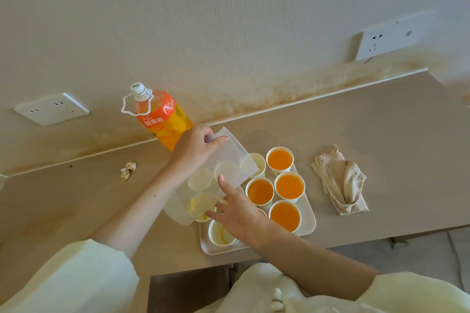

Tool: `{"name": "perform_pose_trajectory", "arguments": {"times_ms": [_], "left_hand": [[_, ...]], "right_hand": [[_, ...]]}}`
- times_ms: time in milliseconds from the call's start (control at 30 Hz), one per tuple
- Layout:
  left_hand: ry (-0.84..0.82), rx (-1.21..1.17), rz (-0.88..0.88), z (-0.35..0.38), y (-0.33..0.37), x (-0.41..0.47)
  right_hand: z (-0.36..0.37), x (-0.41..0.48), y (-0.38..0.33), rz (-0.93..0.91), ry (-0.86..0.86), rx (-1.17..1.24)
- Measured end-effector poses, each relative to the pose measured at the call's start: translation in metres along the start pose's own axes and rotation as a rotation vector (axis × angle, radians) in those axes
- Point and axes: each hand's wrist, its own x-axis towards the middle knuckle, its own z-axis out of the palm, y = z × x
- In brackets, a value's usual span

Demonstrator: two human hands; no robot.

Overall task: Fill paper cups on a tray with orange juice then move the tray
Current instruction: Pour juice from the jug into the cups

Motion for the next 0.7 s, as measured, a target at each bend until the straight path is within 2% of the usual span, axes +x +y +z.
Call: {"name": "perform_pose_trajectory", "arguments": {"times_ms": [700], "left_hand": [[-0.080, 0.185, 0.016, 0.003, 0.019, 0.013]], "right_hand": [[-0.002, 0.009, 0.003, -0.026, -0.087, 0.088]]}}
